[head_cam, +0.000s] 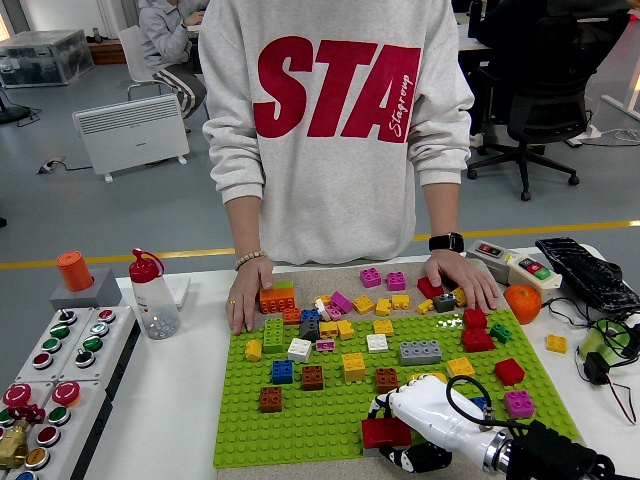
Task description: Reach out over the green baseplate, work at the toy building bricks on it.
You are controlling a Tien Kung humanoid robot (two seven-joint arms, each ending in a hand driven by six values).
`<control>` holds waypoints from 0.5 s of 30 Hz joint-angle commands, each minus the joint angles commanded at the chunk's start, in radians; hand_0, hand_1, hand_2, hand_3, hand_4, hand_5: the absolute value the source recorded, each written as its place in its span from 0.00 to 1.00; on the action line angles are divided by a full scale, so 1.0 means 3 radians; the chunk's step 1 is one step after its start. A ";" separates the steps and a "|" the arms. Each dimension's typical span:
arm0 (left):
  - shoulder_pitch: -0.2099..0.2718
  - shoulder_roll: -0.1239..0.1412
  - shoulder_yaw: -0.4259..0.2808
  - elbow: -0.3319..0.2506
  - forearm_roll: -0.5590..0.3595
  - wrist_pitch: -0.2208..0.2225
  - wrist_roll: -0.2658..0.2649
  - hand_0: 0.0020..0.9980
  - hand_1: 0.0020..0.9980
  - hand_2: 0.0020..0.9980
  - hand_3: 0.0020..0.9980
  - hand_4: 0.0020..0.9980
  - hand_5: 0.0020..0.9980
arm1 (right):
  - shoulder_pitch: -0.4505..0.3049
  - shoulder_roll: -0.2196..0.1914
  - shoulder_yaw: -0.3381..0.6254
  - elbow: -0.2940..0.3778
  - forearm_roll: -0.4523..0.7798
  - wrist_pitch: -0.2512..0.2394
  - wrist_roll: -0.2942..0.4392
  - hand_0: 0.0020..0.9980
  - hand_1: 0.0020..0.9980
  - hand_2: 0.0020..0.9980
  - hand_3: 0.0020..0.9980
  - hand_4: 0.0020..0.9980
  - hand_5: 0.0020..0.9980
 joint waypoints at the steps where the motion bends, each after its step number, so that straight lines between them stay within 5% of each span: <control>1: 0.0000 0.0000 -0.0001 0.0000 0.0002 0.0000 0.0001 0.66 0.69 0.72 0.58 0.32 1.00 | 0.0001 0.0001 0.0002 -0.0001 -0.0004 0.0011 -0.0008 0.31 0.48 0.53 0.55 0.52 0.03; 12: 0.0015 0.0000 -0.0019 0.0000 0.0031 0.0005 0.0014 0.66 0.69 0.72 0.58 0.32 1.00 | -0.0002 0.0012 -0.0004 0.0004 -0.0045 0.0068 -0.0085 0.36 0.52 0.56 0.57 0.53 0.03; 13: 0.0018 0.0000 -0.0020 0.0000 0.0034 0.0005 0.0015 0.66 0.69 0.72 0.58 0.31 1.00 | -0.0003 0.0013 -0.0004 0.0007 -0.0049 0.0073 -0.0094 0.44 0.59 0.64 0.63 0.55 0.04; 15: 0.0023 0.0000 -0.0023 0.0000 0.0040 0.0006 0.0017 0.66 0.69 0.72 0.58 0.31 1.00 | -0.0006 0.0014 -0.0003 0.0015 -0.0057 0.0075 -0.0112 0.44 0.59 0.64 0.63 0.55 0.04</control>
